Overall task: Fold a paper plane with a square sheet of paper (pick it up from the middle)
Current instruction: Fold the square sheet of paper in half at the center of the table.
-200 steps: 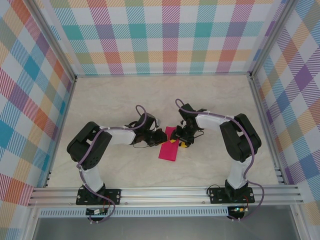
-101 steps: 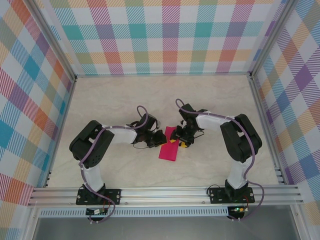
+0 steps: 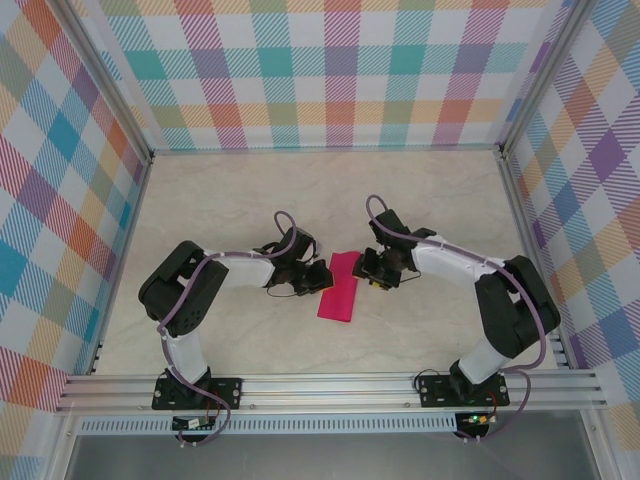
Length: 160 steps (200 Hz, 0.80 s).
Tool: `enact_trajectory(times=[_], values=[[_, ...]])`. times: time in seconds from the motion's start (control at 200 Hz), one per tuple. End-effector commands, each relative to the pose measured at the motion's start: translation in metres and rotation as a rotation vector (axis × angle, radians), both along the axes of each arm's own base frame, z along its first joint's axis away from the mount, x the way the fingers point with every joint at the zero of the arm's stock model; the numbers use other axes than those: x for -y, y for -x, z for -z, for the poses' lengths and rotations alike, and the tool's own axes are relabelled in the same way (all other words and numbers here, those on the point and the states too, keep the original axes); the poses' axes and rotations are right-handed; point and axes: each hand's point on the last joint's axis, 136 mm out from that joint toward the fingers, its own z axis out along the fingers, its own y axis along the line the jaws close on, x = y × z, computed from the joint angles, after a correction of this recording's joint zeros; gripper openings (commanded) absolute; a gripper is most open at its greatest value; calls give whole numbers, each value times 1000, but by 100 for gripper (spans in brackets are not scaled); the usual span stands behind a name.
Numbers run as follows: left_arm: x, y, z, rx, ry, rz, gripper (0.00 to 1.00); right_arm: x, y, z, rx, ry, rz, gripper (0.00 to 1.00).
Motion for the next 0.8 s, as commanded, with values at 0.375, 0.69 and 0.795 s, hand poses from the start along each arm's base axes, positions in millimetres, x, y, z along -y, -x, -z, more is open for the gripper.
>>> enact_trajectory(times=[0.375, 0.69, 0.795], values=[[-39, 28, 54, -141, -241, -30, 7, -50, -3, 9, 2, -166, -102, 15], [-45, 29, 54, -154, -271, -46, 6, -30, 11, 37, -58, -59, -97, 13], [-46, 30, 56, -163, -280, -54, 6, -21, 17, 48, -76, -24, -106, 12]])
